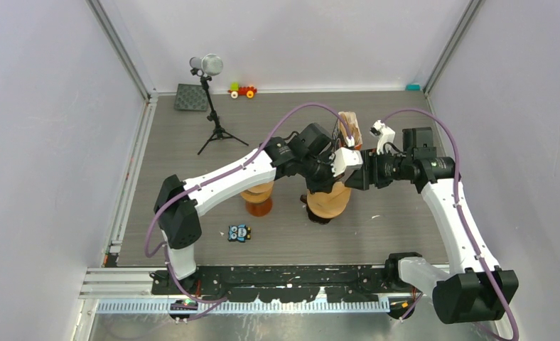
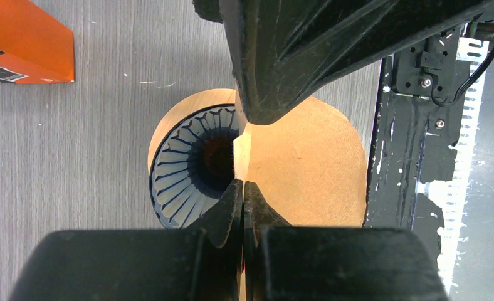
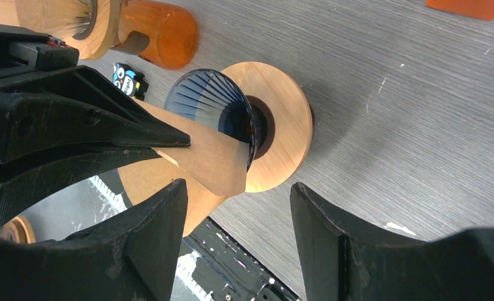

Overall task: Place the coffee filter in the dripper
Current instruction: Place the coffee filter in the coffee dripper.

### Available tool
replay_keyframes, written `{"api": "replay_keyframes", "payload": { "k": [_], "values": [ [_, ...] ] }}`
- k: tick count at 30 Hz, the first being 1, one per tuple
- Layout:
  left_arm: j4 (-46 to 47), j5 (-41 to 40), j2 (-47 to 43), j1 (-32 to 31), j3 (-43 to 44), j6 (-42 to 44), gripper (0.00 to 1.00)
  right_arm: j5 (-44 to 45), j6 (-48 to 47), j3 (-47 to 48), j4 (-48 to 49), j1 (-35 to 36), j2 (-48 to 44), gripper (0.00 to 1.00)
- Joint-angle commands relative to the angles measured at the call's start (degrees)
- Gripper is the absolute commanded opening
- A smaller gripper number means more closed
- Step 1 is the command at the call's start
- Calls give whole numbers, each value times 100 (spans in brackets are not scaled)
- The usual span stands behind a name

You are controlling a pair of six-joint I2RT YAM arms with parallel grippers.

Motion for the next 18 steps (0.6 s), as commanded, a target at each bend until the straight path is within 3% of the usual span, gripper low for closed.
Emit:
{"api": "replay_keyframes", "payload": {
  "k": [1, 18],
  "values": [
    [60, 137, -51, -20, 160, 17, 0, -327, -359, -9, 160, -22, 52, 66],
    [38, 228, -78, -20, 152, 31, 0, -468, -1219, 82, -168, -21, 282, 66]
  ]
}}
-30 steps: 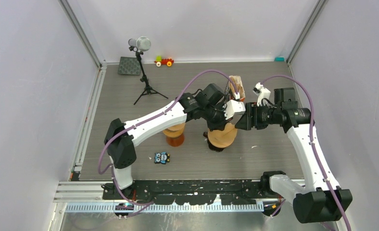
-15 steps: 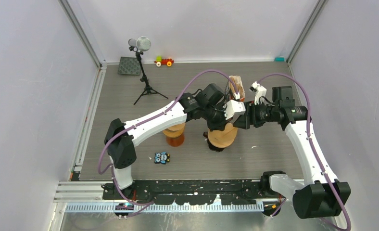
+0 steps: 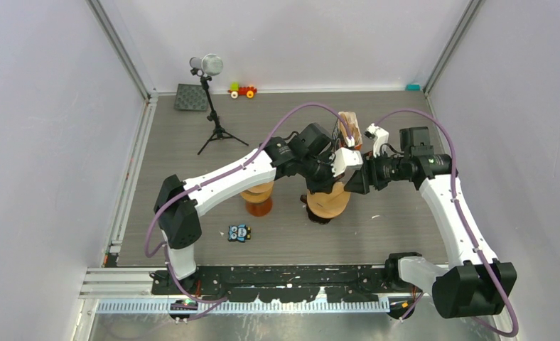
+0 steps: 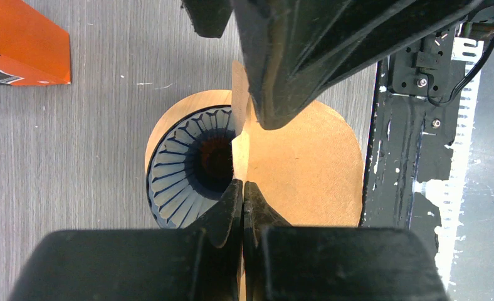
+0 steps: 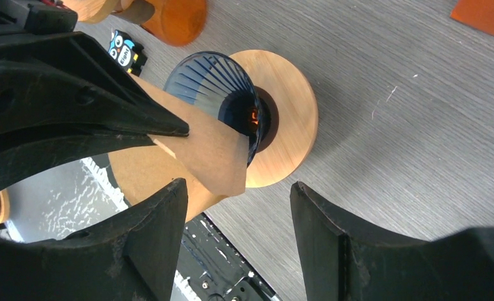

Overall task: Place the coffee filter in the dripper
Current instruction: Place the coffee filter in the coffee dripper.

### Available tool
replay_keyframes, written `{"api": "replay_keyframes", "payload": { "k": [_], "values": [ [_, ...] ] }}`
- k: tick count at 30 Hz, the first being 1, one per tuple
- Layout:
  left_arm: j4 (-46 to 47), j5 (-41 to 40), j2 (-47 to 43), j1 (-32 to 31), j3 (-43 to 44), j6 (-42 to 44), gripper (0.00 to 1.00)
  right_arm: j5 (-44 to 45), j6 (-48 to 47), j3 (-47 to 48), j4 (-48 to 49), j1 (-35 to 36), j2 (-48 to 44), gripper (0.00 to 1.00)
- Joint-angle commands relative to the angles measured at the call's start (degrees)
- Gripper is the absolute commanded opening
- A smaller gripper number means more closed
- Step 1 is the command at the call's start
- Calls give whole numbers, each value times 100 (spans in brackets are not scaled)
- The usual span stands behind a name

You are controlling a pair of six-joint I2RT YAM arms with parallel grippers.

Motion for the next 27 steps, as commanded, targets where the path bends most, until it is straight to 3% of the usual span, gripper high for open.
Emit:
{"api": "replay_keyframes", "payload": {
  "k": [1, 17, 27],
  "values": [
    [30, 201, -78, -20, 152, 27, 0, -91, -294, 100, 27, -17, 85, 65],
    [42, 181, -77, -20, 116, 105, 4, -372, -330, 171, 185, 40, 491, 60],
    [136, -222, -113, -20, 141, 63, 31, -165, -77, 21, 548, 168, 411, 54]
  ]
}}
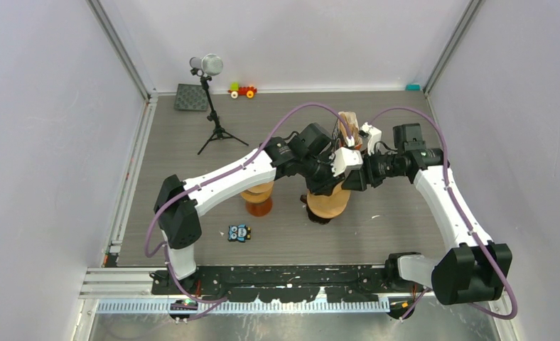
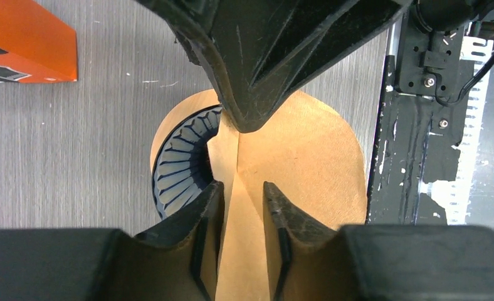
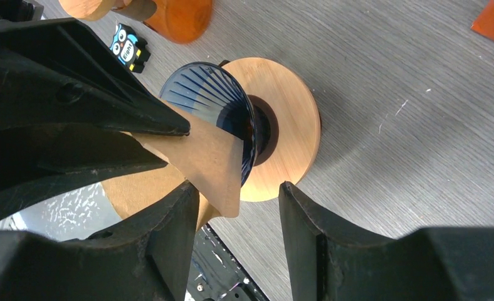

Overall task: Place the coffee filter in the dripper
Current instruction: Place the coffee filter in the coffee dripper.

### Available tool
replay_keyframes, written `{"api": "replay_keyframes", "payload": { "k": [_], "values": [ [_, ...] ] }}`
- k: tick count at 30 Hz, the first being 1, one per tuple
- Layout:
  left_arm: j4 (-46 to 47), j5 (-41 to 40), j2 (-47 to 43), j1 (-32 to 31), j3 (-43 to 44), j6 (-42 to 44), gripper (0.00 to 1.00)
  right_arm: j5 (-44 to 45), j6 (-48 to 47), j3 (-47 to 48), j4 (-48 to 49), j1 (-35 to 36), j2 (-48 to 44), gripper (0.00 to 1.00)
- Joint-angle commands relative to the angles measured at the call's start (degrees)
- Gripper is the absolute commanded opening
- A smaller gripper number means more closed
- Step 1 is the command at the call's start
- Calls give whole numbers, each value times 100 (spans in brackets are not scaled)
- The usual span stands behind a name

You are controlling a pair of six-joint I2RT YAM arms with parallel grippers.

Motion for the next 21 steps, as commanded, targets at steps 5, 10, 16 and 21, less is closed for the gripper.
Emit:
{"api": "replay_keyframes", "payload": {
  "k": [5, 10, 16, 21],
  "values": [
    [156, -409, -177, -20, 160, 18, 42, 243, 450, -177, 626, 87, -341, 50],
    [179, -562, -278, -20, 138, 72, 49, 379, 683, -291, 807, 97, -509, 46],
    [194, -751, -395, -20, 93, 110, 57, 488, 924, -310, 864, 132, -555, 41],
    [197, -903, -528, -20, 2, 148, 61, 635, 1082, -319, 871, 192, -622, 37]
  ]
}}
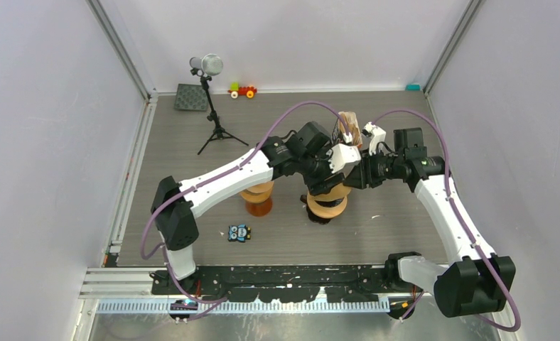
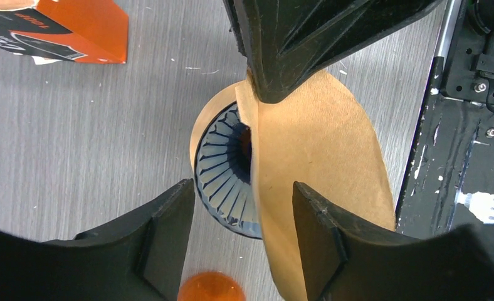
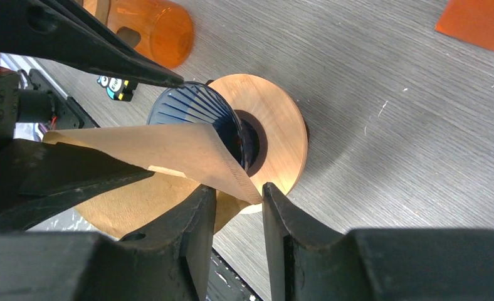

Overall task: Place the coffee filter in the dripper
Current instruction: Place the coffee filter in the coffee dripper.

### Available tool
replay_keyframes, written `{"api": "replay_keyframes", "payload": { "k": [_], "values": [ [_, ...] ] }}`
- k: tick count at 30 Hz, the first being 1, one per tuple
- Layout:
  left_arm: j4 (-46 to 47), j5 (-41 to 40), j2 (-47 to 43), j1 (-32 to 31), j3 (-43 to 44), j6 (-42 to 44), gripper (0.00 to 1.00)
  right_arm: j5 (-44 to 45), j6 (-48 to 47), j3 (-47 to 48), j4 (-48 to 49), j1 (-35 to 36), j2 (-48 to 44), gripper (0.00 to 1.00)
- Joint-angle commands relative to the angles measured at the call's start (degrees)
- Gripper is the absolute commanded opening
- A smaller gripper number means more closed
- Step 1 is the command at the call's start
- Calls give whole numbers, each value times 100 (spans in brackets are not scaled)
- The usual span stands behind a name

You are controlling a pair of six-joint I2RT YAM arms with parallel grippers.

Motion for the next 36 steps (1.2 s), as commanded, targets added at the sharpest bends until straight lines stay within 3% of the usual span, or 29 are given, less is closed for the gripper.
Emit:
{"api": "replay_keyframes", "payload": {
  "k": [1, 16, 29, 32, 36],
  "values": [
    [183, -181, -475, -20, -29, 137, 61, 173, 240, 13, 205, 67, -215, 37],
    [-192, -460, -694, -11, -253, 140, 62, 829, 480, 77, -20, 429, -443, 31],
    [-323, -195, -689, -11, -200, -255, 66, 1104, 578, 147, 40, 497, -453, 29],
    [-378, -195, -689, -11, -204, -270, 62, 1114, 574, 164, 42, 510, -431, 29],
    [-346, -202, -702, -2, -239, -237, 47, 1014, 580, 154, 47, 525, -437, 30]
  ]
}}
